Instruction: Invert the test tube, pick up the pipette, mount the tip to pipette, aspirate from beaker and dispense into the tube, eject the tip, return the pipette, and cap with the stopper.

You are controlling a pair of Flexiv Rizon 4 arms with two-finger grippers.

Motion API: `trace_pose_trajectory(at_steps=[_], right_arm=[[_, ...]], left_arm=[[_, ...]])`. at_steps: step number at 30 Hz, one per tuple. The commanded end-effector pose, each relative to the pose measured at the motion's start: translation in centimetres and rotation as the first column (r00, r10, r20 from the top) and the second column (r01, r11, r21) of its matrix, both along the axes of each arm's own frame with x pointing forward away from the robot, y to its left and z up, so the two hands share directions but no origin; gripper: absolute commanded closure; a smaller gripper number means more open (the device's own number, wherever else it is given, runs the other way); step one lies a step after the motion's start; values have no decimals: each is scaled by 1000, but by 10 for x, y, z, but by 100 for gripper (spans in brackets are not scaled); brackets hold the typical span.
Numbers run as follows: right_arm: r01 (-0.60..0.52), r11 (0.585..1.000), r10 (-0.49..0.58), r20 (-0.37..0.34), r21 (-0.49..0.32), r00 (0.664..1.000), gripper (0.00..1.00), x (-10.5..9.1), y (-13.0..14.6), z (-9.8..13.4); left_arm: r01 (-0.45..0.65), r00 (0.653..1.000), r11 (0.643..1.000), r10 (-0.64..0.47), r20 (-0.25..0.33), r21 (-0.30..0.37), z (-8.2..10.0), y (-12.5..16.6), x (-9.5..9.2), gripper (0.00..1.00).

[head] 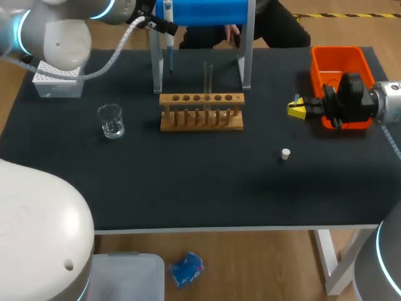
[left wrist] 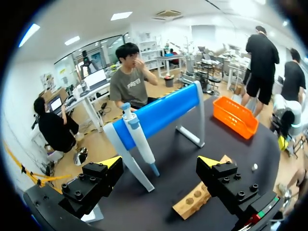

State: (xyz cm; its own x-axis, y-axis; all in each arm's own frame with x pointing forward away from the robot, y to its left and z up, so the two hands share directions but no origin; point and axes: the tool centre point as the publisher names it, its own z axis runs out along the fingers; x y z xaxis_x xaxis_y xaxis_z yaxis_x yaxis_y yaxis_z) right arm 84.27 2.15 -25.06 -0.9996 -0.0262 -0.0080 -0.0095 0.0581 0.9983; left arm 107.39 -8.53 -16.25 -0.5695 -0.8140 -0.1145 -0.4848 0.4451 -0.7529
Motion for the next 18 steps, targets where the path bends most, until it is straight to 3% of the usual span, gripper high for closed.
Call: trace_pose_trajectory(at_steps=[1, 18], right_arm=[[2, 1000, -2, 1, -3, 1000, 100, -1, 0, 1], [2, 1000, -2, 1, -3, 1000, 100, -1, 0, 1]], left_arm=[[-33, 999, 999, 33, 7, 41, -2, -14, 6, 0], [-68, 998, 996, 67, 11, 55, -3, -20, 7, 0]])
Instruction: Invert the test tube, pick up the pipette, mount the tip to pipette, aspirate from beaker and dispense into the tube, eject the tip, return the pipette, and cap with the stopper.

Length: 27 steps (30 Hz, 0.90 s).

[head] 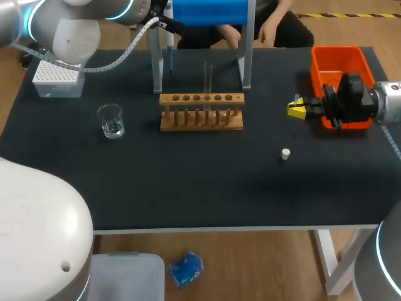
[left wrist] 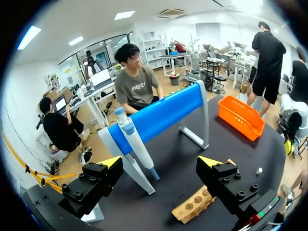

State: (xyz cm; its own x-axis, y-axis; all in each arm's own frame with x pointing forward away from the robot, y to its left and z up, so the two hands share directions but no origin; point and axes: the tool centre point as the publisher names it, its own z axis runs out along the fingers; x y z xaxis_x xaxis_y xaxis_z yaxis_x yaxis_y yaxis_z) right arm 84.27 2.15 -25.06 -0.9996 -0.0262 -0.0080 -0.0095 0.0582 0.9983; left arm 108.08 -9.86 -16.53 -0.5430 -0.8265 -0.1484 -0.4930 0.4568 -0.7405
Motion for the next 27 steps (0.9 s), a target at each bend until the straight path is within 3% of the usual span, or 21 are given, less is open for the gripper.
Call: trace_pose_trajectory(at_steps=[1, 11, 27], right_arm=[[2, 1000, -2, 1, -3, 1000, 100, -1, 0, 1], [2, 1000, -2, 1, -3, 1000, 100, -1, 0, 1], [2, 1000, -2, 1, -3, 1000, 100, -1, 0, 1]], left_arm=[[-52, 999, 999, 52, 7, 13, -1, -9, -1, 0], [-228, 972, 973, 229, 60, -27, -10, -22, 1, 0], [-370, 915, 920, 384, 123, -127, -15, -13, 29, 0]])
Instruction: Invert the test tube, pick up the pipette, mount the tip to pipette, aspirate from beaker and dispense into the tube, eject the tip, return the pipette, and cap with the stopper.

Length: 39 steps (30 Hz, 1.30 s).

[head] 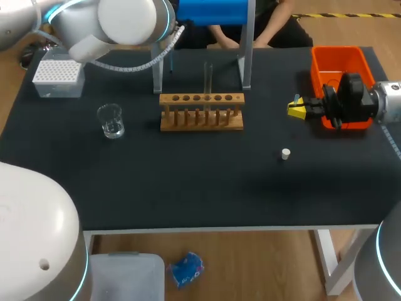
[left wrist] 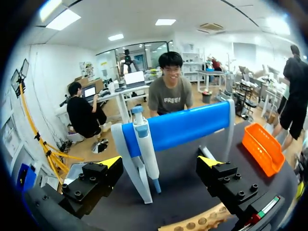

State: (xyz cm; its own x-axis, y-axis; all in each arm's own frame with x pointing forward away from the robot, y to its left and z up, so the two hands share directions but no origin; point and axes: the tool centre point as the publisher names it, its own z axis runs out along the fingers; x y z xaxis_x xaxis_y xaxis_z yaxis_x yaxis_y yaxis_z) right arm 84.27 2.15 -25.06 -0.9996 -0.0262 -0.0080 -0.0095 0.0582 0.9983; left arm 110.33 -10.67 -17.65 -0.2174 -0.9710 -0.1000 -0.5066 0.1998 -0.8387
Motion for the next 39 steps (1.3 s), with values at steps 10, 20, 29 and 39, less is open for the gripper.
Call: trace_pose_trajectory(at_steps=[10, 20, 29, 39], right_arm=[[2, 1000, -2, 1, -3, 1000, 100, -1, 0, 1], [2, 1000, -2, 1, -3, 1000, 100, -1, 0, 1], [2, 1000, -2, 1, -3, 1000, 100, -1, 0, 1], [2, 1000, -2, 1, -3, 1000, 100, -1, 0, 1]], left_arm=[[-122, 992, 992, 123, 17, -45, -8, 1, 28, 0], [-185, 982, 980, 187, 12, -79, -17, -2, 47, 0], [-212, 977, 973, 215, 15, -95, -22, -8, 57, 0], [-238, 970, 966, 242, 24, -98, -23, -5, 65, 0]])
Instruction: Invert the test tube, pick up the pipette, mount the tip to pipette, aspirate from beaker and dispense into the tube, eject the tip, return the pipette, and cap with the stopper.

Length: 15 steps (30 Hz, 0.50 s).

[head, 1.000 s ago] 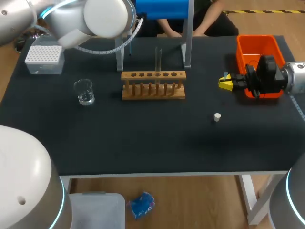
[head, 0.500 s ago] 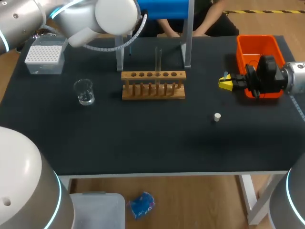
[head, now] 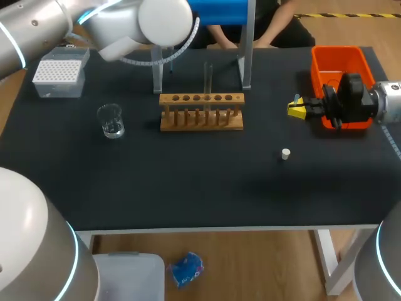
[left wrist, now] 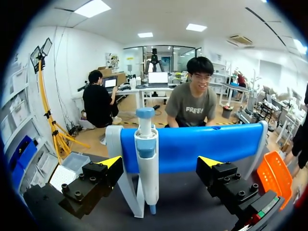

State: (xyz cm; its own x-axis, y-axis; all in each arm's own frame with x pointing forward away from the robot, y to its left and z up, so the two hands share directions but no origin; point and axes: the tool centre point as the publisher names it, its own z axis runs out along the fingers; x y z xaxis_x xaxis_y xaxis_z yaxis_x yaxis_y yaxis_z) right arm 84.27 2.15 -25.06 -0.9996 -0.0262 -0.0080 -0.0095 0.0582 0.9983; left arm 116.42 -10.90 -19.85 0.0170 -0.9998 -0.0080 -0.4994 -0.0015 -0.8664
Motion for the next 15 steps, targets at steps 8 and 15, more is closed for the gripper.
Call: trace_pose_trajectory(at_steps=[8, 15], right_arm=[[2, 1000, -2, 1, -3, 1000, 100, -1, 0, 1], [2, 1000, -2, 1, -3, 1000, 100, -1, 0, 1]], left_arm=[[-21, 1000, 1000, 21, 10, -2, 0, -2, 11, 0], [-24, 1000, 1000, 24, 7, -3, -2, -2, 13, 0]])
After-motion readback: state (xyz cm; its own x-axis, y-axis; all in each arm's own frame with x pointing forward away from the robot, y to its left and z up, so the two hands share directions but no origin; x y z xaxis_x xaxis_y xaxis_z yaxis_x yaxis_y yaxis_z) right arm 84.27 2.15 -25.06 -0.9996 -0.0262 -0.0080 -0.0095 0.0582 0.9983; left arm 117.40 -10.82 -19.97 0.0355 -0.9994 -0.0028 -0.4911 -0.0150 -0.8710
